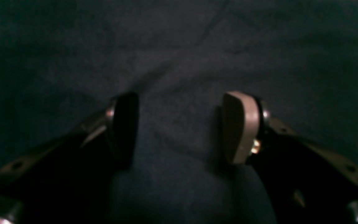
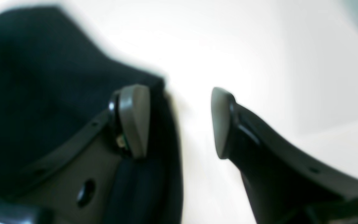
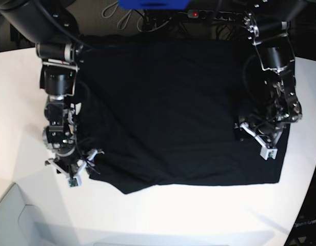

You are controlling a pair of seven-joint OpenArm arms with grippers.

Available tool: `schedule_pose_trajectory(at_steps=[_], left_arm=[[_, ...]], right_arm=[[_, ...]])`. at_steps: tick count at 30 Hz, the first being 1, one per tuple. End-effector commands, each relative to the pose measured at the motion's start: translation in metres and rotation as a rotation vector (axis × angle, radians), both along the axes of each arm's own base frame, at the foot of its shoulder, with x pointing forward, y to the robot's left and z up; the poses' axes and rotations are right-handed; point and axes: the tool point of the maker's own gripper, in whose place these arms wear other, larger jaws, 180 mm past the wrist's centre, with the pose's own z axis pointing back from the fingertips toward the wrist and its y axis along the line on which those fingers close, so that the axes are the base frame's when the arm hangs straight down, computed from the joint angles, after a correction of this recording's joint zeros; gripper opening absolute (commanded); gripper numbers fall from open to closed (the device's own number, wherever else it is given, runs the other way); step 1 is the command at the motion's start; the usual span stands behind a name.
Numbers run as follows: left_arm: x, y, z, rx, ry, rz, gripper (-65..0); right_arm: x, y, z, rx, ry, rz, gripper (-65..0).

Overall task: Layout the t-shirt on the table in an organized manner, then fold the t-shirt properly
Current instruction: 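Grasp the shirt side with the right gripper and pull it straight, then pull the shirt side with the right gripper away from the left gripper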

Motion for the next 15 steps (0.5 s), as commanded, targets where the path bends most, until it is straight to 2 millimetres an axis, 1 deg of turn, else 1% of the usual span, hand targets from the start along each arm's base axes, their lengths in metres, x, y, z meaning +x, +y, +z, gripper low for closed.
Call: schedule_pose_trajectory(at_steps=[1,3,4,5,8,10,11,15], left_arm=[[-0.009,0.006,-0.008,0.030,0.066,0.000,-23.5],[-0.007,0.006,-0.006,0.030,0.061,0.000,-23.5],[-0.006,0.006,-0.005,0.031,0.058,-0.002,-23.5],[-0.005,0.006,-0.004,0.031,0.055,-0.002,-23.5],[0.007,0.006,0.007,0.031,0.026,-0.002,-23.5],[0.011,0.006,0.010,0.029,0.017,0.000,-23.5],[0.011,0.006,0.011,0.030,0.016,0.000,-23.5],[0.022,0.007,0.026,0.041,-0.027,-0.002,-23.5]], right_arm=[[0.014,-0.006,0.035,-0.014,-0.092,-0.005,-33.1],[0.005,-0.004,0.041,-0.032,-0.101,-0.006,-33.1],[0.000,-0.004,0.041,-0.040,-0.096,-0.009,-33.1],[-0.003,0.000,0.041,-0.038,-0.094,-0.009,-33.1],[-0.013,0.003,0.037,-0.041,-0.075,-0.013,-33.4],[-0.023,0.002,0.026,-0.049,-0.039,-0.014,-34.1],[-0.028,0.003,0.020,-0.049,-0.018,-0.013,-35.5],[-0.046,0.017,-0.011,-0.030,0.079,0.066,-47.0]])
